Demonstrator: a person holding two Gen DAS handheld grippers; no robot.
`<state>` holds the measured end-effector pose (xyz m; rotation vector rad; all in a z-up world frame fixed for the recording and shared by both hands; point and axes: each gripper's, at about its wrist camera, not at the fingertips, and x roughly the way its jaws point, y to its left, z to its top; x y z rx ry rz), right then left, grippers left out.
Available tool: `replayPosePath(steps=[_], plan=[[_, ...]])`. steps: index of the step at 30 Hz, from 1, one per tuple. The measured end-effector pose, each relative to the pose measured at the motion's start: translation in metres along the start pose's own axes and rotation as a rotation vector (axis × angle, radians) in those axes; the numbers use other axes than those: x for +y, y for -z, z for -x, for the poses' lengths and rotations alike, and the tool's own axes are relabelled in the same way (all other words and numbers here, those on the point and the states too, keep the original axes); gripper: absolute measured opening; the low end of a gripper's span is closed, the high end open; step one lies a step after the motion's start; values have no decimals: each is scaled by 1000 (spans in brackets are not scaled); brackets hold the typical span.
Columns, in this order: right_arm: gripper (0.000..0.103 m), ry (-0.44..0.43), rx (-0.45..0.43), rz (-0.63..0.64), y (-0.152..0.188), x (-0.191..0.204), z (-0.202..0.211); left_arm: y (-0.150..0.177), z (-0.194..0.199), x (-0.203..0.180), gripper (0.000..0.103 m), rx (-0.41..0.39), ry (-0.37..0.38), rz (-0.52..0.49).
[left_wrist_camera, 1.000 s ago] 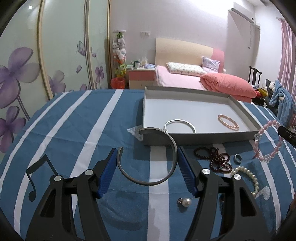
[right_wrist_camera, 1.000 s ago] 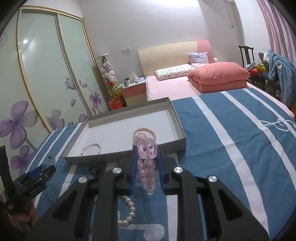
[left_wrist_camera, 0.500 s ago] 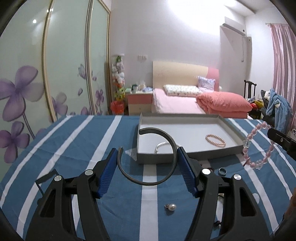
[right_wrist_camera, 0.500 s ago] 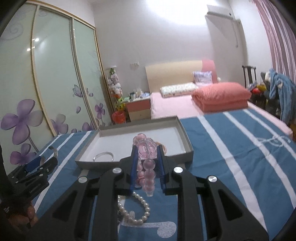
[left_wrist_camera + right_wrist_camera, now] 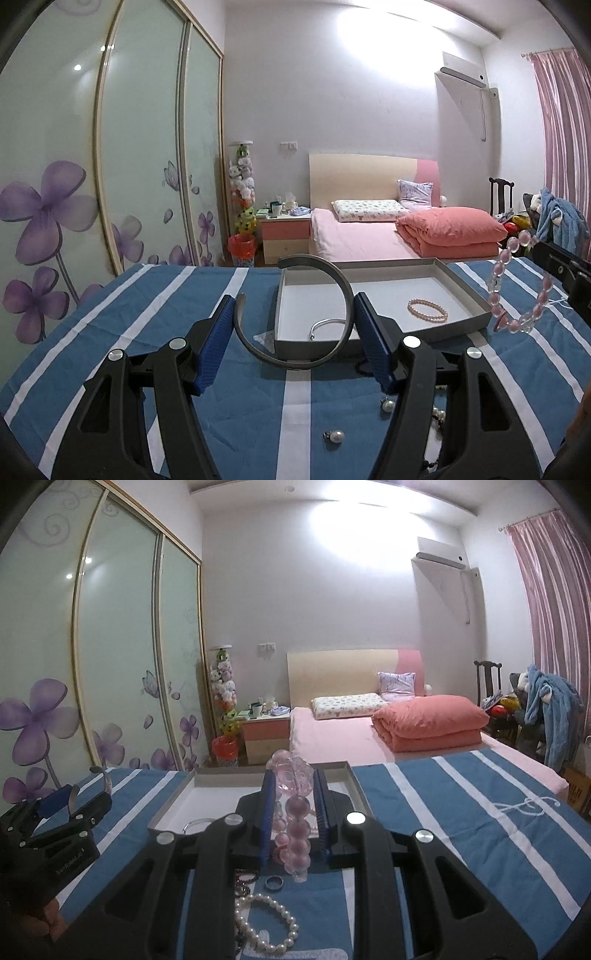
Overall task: Organize jewelry
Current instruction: 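Lift both held pieces and carry them over the grey tray, then lower both pieces into the tray and open both grippers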
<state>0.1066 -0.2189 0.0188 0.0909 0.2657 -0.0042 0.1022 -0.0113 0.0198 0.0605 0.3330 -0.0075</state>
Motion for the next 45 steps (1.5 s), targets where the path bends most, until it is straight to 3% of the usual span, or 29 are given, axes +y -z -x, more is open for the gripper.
replayPosePath(steps=[11,21,36,40,43,45], plan=[[21,13,-33,12,-16,2,-13,-12,-10,-6,65,-32,-4,-30],[21,11,13,-11,-19,1,-66,-19,-49,-17,65,-25,20,-48],[21,-31,245,-97,4,-16,-177,-12,-137,-34,65,176,83,-44],[23,-27,284,-118,10,-20,-187,-9,-147,-36,66,217,95,-40],[34,-19,278,-125,10,-22,-184,-10,-148,-39,68,212,96,-45],[34,-13,267,-121,8,-24,-179,-13,-145,-36,71,204,96,-38]])
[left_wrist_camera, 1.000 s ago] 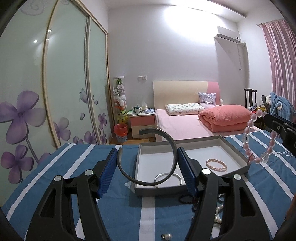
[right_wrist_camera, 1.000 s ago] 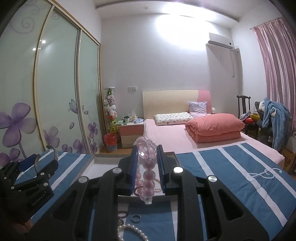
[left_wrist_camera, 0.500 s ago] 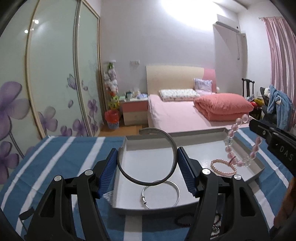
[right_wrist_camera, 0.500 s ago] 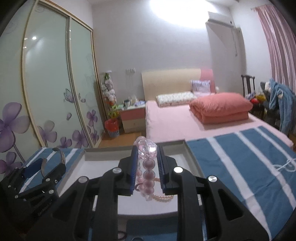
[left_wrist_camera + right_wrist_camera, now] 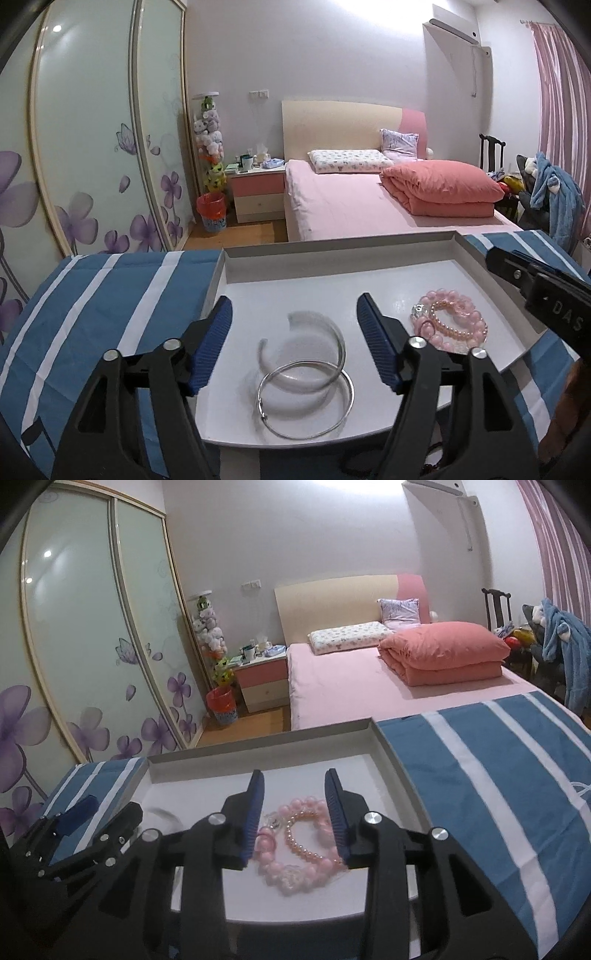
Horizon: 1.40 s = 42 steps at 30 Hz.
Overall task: Organize jewelry
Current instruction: 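Lower both pieces into the tray and open both grippers, then move the right gripper to the white pearl bracelet and close on it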
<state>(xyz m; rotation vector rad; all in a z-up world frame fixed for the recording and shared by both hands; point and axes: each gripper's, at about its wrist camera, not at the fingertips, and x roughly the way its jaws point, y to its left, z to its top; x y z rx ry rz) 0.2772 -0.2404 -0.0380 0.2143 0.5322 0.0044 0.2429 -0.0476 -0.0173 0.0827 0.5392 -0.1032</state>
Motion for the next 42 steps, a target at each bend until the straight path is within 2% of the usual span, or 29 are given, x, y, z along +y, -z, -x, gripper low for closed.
replayPosePath(steps=[5,12,19,26,33,42], plan=[[34,14,-13,-9,0,-8,18,-9,11,21,71,-26,-8,49],[34,21,-18,-14,7,-15,47,-7,48,49,71,-66,-37,98],[34,6,4,27,26,-10,80,18,86,67,71,-53,-29,99],[34,-31,120,74,61,-7,100,49,105,77,72,22,6,102],[34,-59,283,136,96,3,93,75,111,68,73,104,62,83],[33,-41,369,184,118,12,81,98,108,46,74,180,99,22]])
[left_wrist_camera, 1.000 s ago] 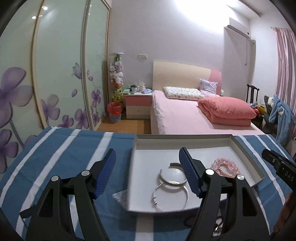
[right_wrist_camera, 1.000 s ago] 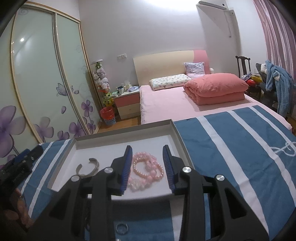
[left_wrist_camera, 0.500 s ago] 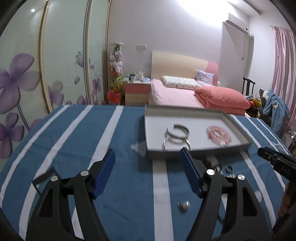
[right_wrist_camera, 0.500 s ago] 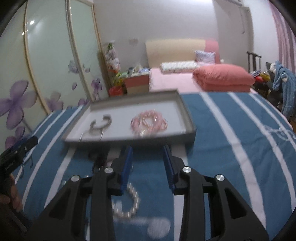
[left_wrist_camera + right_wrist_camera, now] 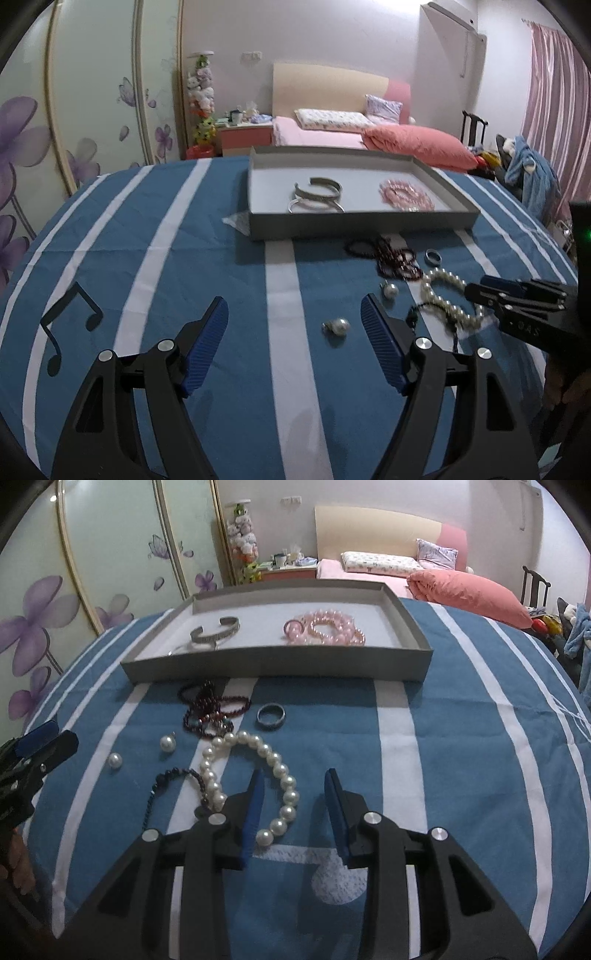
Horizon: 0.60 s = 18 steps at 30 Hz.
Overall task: Organize jewelry
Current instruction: 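Move the right gripper to the white pearl bracelet and close on it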
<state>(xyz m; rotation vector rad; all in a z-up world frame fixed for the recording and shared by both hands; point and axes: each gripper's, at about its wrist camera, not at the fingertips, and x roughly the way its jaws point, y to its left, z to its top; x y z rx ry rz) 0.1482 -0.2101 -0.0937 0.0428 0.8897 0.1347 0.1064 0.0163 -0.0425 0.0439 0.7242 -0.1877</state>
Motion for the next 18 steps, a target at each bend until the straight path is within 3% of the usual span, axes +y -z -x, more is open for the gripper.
replayPosePath(steps=[3,7,12,18], plan=[[28,22,5,20,1,0,-2,4,-5,-6,74,22,2,-21],[13,42,6,44,3,1,-1,7,-12,-13,74,53,1,-48],[11,90,4,59,3,-2,0,9,-17,-16,74,79,0,-62],[10,149,0,-71,-3,-34,0,9,-25,-19,73,115,-7,-64]])
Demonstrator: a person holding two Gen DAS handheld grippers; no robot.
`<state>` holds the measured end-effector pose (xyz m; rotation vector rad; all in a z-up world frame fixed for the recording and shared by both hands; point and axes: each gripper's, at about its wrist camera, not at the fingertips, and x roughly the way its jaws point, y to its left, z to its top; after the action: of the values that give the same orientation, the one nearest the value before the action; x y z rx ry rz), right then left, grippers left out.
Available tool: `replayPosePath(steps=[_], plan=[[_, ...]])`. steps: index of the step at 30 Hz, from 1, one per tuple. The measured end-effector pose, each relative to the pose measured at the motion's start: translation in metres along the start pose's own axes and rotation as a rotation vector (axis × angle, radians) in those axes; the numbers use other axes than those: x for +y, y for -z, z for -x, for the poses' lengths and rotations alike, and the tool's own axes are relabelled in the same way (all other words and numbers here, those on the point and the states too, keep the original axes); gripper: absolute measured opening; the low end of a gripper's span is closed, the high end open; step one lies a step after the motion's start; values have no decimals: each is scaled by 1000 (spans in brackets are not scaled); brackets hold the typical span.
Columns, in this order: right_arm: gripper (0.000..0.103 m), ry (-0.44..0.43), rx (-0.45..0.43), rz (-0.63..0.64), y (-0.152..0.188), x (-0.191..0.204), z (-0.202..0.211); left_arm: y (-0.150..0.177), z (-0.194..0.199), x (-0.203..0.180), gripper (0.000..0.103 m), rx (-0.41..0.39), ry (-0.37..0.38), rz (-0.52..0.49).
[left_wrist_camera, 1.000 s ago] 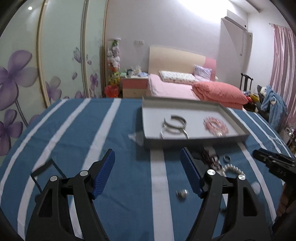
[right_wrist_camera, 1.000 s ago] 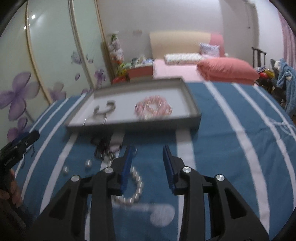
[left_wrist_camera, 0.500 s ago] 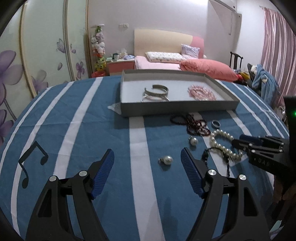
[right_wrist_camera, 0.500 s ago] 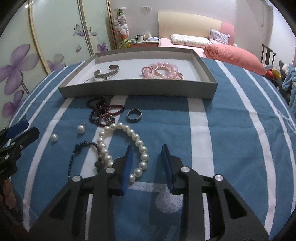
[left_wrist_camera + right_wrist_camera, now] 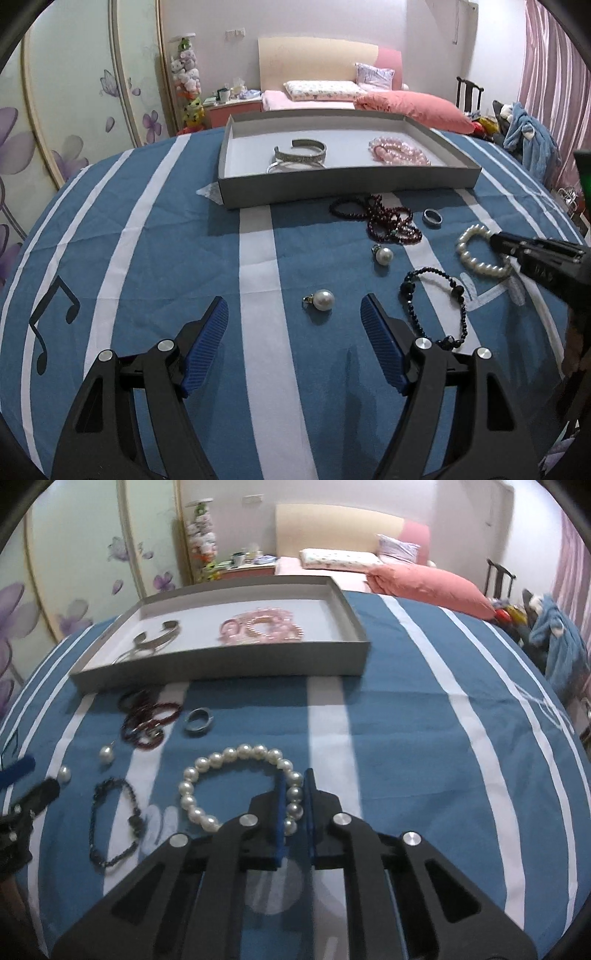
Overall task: Organize jewelry
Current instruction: 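Move the right gripper to the white pearl bracelet and close on it, then grasp the pearl earring with the left gripper while the right lifts the pearl bracelet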
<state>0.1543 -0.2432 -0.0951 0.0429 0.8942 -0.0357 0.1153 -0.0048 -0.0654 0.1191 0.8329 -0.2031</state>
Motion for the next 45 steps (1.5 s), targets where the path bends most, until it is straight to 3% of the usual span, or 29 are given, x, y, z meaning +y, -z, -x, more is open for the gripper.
replayPosePath(steps=[8,12,14,23,26,29,38,45], plan=[[10,-3,-1,14,-4,-3,-3,-8,-19,-5,55,60,-3,10],[11,-4,0,13,-5,-4,-3,-10,-18,-5,35,54,-16,6],[11,-8,2,11,-5,-4,-3,-10,-17,-3,31,53,-21,15],[11,-9,1,10,-4,-2,-3,-11,-18,-2,31,53,-19,17],[10,-15,0,3,-4,-2,-2,-11,-18,-1,20,51,-20,24],[10,-32,-6,-18,-4,-3,-1,-11,-17,3,19,47,-12,32],[10,-101,-119,-77,-9,-3,25,-10,-15,14,18,37,-14,65],[10,-169,-210,-109,-11,-2,47,-11,-4,17,18,-15,-20,70]])
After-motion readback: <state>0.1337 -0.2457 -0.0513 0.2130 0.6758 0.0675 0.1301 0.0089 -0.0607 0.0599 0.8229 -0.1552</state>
